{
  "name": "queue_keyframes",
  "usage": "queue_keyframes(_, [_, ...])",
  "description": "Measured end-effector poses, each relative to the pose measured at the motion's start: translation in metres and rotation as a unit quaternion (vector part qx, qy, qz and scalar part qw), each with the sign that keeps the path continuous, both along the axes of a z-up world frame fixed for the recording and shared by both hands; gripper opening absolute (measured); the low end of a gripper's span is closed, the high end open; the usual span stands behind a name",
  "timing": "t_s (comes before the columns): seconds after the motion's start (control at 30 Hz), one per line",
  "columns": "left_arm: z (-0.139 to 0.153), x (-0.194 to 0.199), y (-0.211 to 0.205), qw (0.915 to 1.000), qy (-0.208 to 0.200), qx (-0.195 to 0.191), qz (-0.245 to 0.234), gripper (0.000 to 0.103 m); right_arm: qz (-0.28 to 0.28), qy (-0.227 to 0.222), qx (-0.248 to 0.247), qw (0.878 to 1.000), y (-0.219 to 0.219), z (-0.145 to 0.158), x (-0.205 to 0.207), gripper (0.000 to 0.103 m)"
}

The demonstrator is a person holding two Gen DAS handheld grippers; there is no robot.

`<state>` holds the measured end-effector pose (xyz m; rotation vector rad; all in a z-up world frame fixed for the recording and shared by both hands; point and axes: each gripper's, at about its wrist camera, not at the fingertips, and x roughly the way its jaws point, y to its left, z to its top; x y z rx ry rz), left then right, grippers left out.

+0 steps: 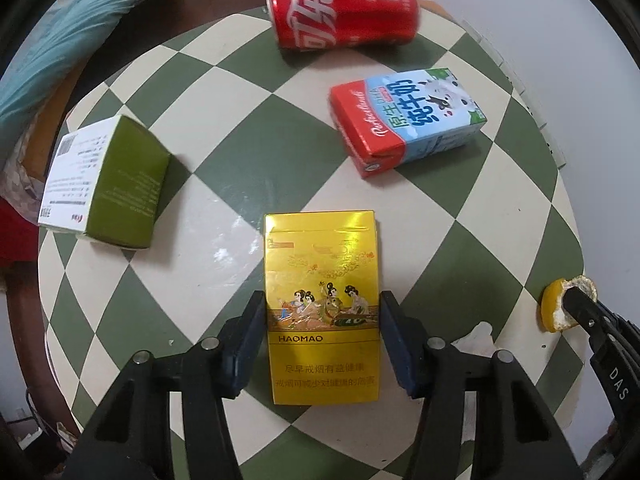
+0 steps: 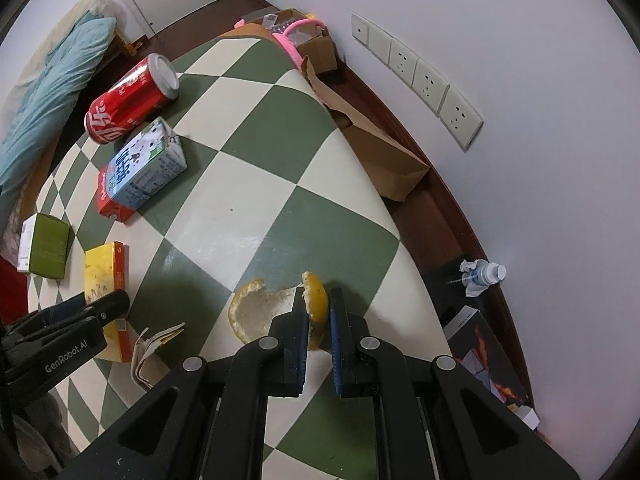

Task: Collect trash
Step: 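Carry the pack and peel to the bin and open both tools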

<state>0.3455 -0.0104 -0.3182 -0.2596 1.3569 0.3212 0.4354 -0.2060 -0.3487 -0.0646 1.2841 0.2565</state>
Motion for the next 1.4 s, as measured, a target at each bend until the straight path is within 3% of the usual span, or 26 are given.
queue_keyframes(0.2, [0.012, -0.004, 0.002, 0.9998, -0.020, 0.006, 0.003, 0.052, 0.011, -0.006, 0.005, 1.000, 0.009, 0.008, -0.012, 0.010])
queue_keyframes(0.37, [0.045, -0.020, 0.008, 0.9982, -0.059, 0.008, 0.010, 0.052, 0.028, -0.030, 0.016, 0.999, 0.019, 0.031, -0.028, 0.010])
queue_keyframes(0.6, [0.098, -0.073, 0.029, 0.9913, -0.125, 0.024, 0.036, 0.052, 0.056, -0.085, 0.033, 0.994, 0.040, 0.085, -0.055, 0.010])
queue_keyframes(0.77, [0.137, -0.127, 0.083, 0.9836, -0.167, 0.037, 0.059, 0.052, 0.088, -0.104, 0.065, 0.989, 0.070, 0.116, -0.083, 0.010])
queue_keyframes(0.97, [0.185, -0.192, 0.146, 0.9724, -0.200, 0.067, 0.100, 0.052, 0.143, -0.104, 0.120, 0.977, 0.135, 0.147, -0.127, 0.010])
queue_keyframes(1.13, [0.207, -0.257, 0.210, 0.9610, -0.212, 0.091, 0.153, 0.052, 0.213, -0.091, 0.163, 0.959, 0.216, 0.167, -0.174, 0.010])
queue_keyframes(1.27, [0.202, -0.319, 0.270, 0.9517, -0.199, 0.102, 0.211, 0.052, 0.278, -0.071, 0.181, 0.941, 0.293, 0.170, -0.222, 0.010])
queue_keyframes(1.4, [0.165, -0.381, 0.330, 0.9402, -0.165, 0.095, 0.283, 0.052, 0.343, -0.036, 0.176, 0.922, 0.377, 0.147, -0.279, 0.010])
